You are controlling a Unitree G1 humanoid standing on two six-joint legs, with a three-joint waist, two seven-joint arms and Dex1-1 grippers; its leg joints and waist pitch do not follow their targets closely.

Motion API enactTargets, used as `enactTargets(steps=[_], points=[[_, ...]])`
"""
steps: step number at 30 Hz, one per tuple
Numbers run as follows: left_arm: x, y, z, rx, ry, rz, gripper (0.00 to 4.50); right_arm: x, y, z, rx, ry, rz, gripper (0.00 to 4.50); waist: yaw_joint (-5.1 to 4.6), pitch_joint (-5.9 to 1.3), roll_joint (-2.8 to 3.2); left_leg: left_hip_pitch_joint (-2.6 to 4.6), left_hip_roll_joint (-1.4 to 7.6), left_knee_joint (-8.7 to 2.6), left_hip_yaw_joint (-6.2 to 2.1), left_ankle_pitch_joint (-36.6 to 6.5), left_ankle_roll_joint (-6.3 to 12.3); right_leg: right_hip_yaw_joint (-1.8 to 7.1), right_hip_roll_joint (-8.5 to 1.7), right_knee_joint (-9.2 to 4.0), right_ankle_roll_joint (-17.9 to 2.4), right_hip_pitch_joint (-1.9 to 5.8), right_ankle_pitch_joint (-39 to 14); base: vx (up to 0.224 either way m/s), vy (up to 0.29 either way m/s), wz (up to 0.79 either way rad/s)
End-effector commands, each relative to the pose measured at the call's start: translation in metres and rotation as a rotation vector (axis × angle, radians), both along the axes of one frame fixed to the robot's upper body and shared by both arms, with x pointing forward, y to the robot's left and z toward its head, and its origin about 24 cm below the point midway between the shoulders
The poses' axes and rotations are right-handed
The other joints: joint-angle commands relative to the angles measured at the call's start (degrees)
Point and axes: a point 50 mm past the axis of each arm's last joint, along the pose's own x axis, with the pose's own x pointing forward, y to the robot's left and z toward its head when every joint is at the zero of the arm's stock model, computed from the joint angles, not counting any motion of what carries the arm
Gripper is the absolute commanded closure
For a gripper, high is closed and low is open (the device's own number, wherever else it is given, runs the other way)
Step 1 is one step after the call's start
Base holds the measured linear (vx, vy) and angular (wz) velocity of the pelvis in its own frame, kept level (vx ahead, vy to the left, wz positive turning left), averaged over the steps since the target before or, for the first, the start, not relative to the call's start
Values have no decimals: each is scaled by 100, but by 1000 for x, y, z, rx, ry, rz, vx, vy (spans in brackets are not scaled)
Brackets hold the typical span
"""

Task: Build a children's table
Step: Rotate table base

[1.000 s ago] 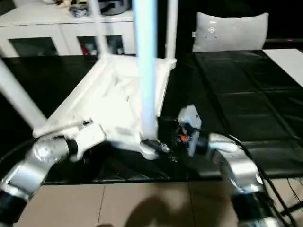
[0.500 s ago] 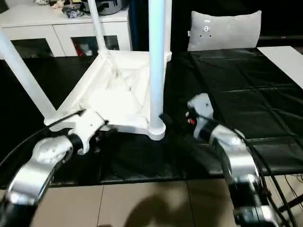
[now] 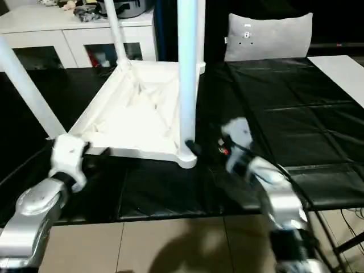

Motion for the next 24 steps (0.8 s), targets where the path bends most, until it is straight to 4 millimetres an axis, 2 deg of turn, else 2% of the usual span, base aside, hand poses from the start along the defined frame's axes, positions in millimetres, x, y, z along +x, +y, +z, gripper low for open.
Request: enactTargets(steps=[1,2,4,8,9,10,13,17,18,19,22,24], points=[[-2,7,-5,36,13,68,142,8,6,-3,-27,9,-61,0,-26,-306,-59,-36,41,-425,8,-1300,380,204,-236,-523,-332,259,-2667,0,0,0],[-1,11,-5,46,0,114,118,13,10,-6,-9,21,-86,0,-50,-310,-55,-24,38,-428,4,-1383,355,198,-244,-528,-313,271,-2716,0,0,0],[-1,13,-4,38,-15,150,110,17,12,-8,4,25,-103,0,-62,-322,-35,-15,55,-425,-1,-1407,355,211,-253,-525,-374,262,-2579,0,0,0],[-2,28,2,-13,-99,280,71,19,12,-9,7,24,-118,0,-24,-362,-44,-63,79,-413,-11,-1059,413,244,-254,-422,-575,311,-1816,0,0,0],[-2,33,3,-43,-119,317,64,18,8,-8,12,22,-127,0,-20,-363,-68,-71,82,-408,-6,-997,431,245,-260,-409,-642,323,-1677,0,0,0],[-4,40,4,-76,-137,356,52,16,1,-8,16,19,-144,0,-5,-367,-54,-71,74,-395,0,-946,446,250,-266,-395,-687,325,-1616,0,0,0],[-5,47,3,-107,-161,350,33,13,-15,-8,6,9,-194,0,33,-351,-41,-47,74,-400,14,-1010,465,256,-257,-427,-621,306,-1793,0,0,0],[-3,52,10,-80,-193,228,9,0,-40,-5,-25,-4,-206,0,130,-353,-30,11,79,-392,19,-1062,425,287,-253,-456,-444,270,-1947,0,0,0],[-1,53,11,-94,-191,194,9,-4,-45,-3,-33,-10,-203,0,135,-354,-45,-13,82,-405,10,-1023,427,288,-247,-425,-463,293,-1814,0,0,0],[0,53,11,-108,-183,163,9,-7,-48,-2,-36,-14,-202,0,124,-353,-49,-33,81,-414,9,-1052,430,283,-244,-404,-476,305,-1792,0,0,0],[3,51,12,-136,-146,12,9,-18,-59,2,-56,-13,-201,0,100,-328,-58,-34,80,-445,7,-1262,384,279,-265,-442,-427,304,-2136,0,0,0],[6,43,15,-151,-122,-183,9,-29,-73,0,-100,22,-216,0,81,-304,-73,-30,60,-459,7,-1288,385,291,-275,-492,-320,303,-2398,0,0,0]])
